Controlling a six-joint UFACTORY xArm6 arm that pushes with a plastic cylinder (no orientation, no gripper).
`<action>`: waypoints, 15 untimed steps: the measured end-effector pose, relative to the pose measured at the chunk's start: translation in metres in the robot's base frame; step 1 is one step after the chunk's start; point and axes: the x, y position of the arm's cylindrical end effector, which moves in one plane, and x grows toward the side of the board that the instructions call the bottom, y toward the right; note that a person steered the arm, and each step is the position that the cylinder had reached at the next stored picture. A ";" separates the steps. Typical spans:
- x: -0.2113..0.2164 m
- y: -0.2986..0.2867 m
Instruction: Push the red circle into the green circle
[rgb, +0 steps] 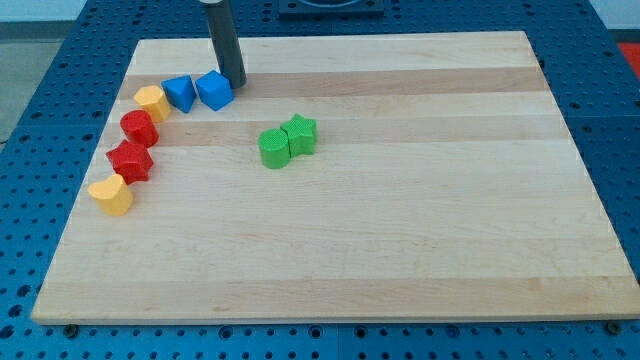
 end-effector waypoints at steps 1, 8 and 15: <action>-0.024 -0.014; 0.068 -0.151; 0.111 -0.130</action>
